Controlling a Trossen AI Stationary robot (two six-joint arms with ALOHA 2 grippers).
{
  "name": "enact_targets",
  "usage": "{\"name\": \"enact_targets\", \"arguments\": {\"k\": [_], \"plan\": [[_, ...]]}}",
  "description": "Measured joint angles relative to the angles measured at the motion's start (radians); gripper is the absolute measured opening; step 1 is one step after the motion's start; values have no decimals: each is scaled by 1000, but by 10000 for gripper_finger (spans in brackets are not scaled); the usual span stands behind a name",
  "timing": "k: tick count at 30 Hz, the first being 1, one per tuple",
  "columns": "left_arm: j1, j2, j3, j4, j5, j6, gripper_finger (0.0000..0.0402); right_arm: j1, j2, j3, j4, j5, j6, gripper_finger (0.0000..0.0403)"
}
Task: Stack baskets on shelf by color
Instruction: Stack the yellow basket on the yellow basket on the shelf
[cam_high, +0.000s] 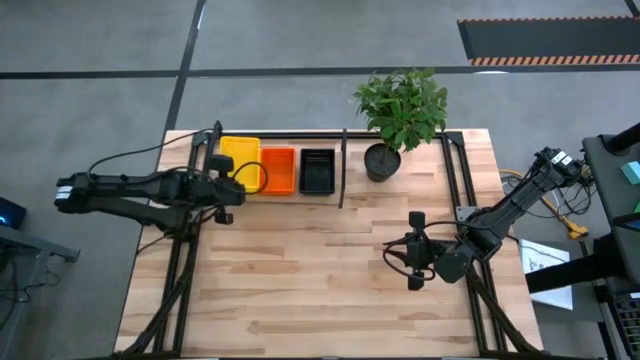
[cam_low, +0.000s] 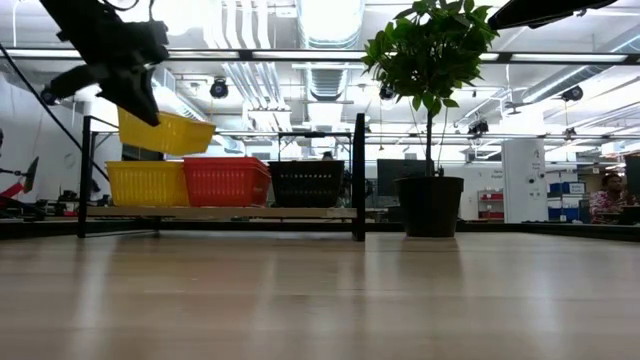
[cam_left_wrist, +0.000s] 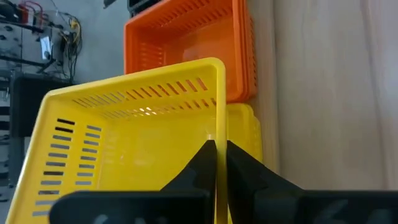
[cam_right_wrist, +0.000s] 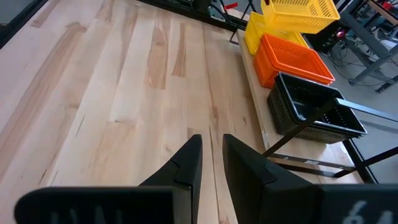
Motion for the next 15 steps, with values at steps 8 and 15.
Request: {"name": "enact_targets", "arguments": {"k": [8, 15], "plan": [[39, 67, -1, -5, 21, 2, 0, 0, 0, 0, 0, 0, 0, 57], [45, 96, -1, -5, 78, 1, 0, 0, 0, -1, 0, 0, 0, 57]]}}
